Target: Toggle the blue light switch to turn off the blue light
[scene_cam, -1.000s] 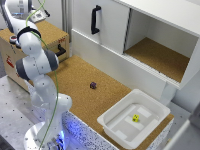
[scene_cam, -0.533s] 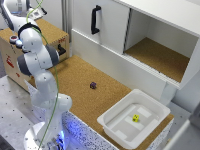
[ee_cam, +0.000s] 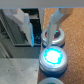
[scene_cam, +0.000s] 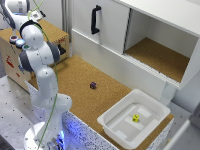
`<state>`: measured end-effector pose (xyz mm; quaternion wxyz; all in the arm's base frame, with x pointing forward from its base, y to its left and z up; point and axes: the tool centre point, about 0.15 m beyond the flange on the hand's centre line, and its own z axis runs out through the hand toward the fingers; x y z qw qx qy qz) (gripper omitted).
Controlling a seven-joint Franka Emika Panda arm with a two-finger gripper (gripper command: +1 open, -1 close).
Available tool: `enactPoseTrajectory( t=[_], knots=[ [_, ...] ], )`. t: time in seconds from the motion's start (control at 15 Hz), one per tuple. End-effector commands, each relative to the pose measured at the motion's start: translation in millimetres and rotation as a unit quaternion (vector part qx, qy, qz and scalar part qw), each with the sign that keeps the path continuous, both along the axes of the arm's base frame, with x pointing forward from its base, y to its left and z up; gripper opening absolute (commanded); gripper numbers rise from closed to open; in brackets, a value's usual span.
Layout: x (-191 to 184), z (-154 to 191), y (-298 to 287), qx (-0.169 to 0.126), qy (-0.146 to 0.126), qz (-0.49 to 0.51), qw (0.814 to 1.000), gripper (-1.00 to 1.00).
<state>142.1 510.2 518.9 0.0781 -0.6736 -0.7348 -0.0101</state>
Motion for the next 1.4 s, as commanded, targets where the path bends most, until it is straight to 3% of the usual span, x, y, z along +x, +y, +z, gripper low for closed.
enactPoseTrajectory(
  t=[0.0,0.33,0.8,1.0,1.13,1.2,1.33],
  knots=[
    [5,-23,22,-0.048,0.018,-0.021,0.998,-1.00],
    [7,-45,21,-0.039,0.026,-0.030,0.998,-1.00],
    [16,-84,31,-0.049,0.031,-0.024,0.998,-1.00],
    [23,-35,34,-0.015,-0.013,-0.035,0.999,-1.00],
    [25,8,26,-0.008,-0.036,-0.035,0.999,-1.00],
    [26,31,20,-0.007,-0.035,-0.033,0.999,-1.00],
    [24,64,9,-0.001,-0.010,-0.029,1.000,-1.00]
  ],
)
